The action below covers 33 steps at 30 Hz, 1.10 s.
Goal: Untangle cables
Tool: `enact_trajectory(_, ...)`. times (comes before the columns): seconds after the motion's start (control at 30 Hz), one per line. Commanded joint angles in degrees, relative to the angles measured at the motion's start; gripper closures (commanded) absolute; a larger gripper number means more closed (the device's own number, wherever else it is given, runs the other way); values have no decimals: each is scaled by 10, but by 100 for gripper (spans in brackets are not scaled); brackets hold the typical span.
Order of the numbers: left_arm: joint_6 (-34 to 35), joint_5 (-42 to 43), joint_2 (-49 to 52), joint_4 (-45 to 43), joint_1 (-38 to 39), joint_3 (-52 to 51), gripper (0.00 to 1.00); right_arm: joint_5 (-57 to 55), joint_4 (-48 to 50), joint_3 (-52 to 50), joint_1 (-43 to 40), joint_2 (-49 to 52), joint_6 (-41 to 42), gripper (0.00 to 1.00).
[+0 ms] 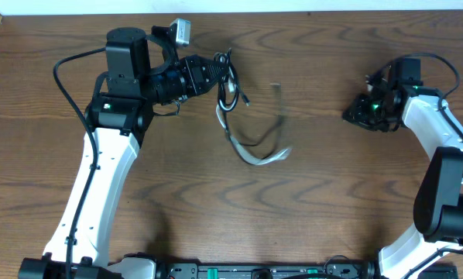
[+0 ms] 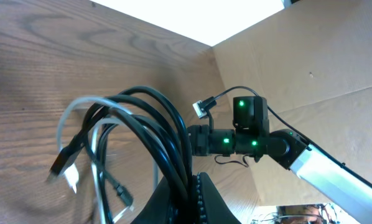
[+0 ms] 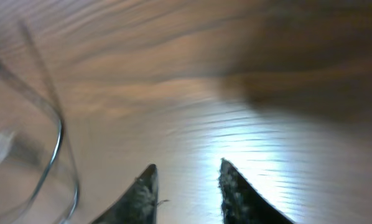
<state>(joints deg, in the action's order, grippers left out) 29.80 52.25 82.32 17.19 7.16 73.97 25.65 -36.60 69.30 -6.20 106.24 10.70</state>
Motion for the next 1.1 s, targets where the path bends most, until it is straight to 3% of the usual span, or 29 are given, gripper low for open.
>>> enact_trajectory(0.0,-9,12,-8,-2,-2,3,93,180,-8,20,-2,-11,-123,66)
enact_trajectory(0.27,-8,24,-8,-2,3,3,93,272,-14,47,4,-101,-157,57)
enact_trajectory(0.53,7,32,-8,-2,52,3,92,303,34,46,75,-137,-157,50)
enact_trajectory(0.87,-19,183,10,-1,66,1,93,371,148,46,116,-137,-157,40)
enact_trajectory(1.07,-11,193,34,1,66,0,93,361,118,44,122,-136,-177,41)
